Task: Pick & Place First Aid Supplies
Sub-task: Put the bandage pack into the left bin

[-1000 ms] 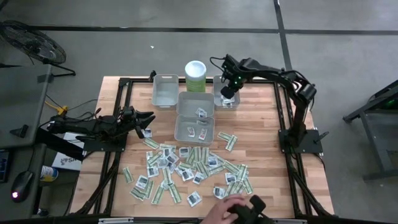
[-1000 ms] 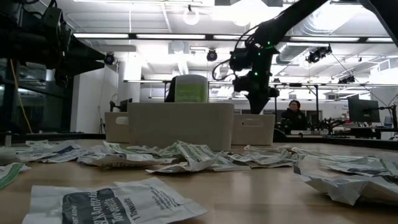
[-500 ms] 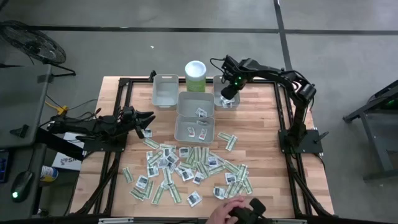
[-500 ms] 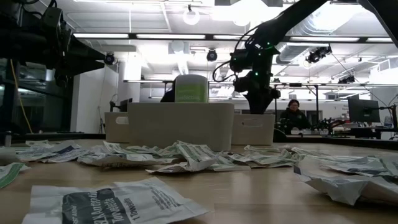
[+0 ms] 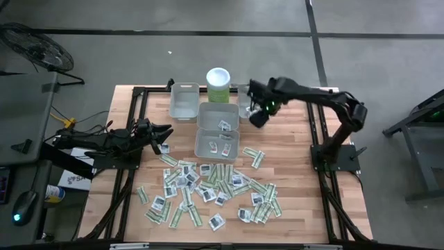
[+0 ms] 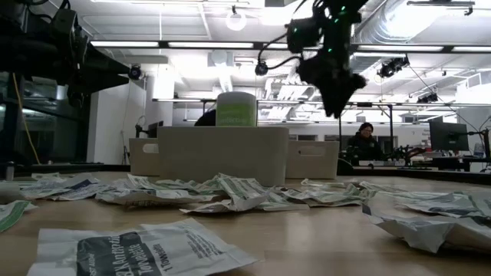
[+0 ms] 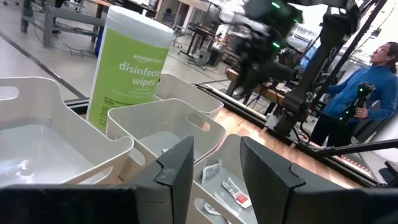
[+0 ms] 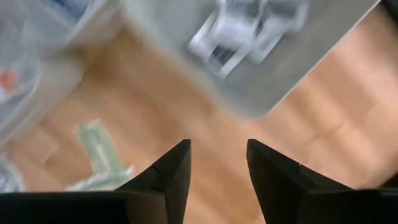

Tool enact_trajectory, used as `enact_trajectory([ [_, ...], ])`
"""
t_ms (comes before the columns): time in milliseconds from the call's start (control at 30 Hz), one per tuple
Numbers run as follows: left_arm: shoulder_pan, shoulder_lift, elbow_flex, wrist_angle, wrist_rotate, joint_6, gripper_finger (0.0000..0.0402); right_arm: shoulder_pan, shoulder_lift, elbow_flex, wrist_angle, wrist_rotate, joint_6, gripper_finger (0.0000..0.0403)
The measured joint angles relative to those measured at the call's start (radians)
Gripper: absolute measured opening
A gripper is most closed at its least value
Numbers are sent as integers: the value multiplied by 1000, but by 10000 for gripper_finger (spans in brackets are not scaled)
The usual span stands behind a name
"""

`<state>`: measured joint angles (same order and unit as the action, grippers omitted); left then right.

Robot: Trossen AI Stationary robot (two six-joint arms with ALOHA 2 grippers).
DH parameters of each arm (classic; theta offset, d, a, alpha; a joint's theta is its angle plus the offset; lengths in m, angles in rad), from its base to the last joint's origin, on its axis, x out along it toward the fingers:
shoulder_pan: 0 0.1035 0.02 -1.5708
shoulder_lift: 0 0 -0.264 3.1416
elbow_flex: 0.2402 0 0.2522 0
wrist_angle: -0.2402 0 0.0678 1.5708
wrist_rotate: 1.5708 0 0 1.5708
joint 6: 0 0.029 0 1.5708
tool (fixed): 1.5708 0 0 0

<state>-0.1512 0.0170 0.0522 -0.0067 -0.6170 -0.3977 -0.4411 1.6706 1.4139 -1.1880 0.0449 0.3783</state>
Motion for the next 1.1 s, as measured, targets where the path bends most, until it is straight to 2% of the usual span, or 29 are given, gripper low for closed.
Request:
enact_trajectory([
  [133,0,0,0,0,0,0,131,114,-72,-135,20,-37,118,145],
  [267,0,0,0,0,0,0,131,223,-134,-282,92,-53,161,146],
  [500,0,0,0,0,0,0,131,313,-163,-471,372,-36,-26,142],
  [600,0,0,0,0,0,0,131,327,-143,-531,504,-35,-48,143],
  [800,0,0,0,0,0,0,131,377,-118,-573,626,-34,-73,142],
  [967,0,0,0,0,0,0,131,469,-121,-536,632,-90,-65,142],
  [1100,0,0,0,0,0,0,131,533,-115,-533,642,-85,-14,142],
])
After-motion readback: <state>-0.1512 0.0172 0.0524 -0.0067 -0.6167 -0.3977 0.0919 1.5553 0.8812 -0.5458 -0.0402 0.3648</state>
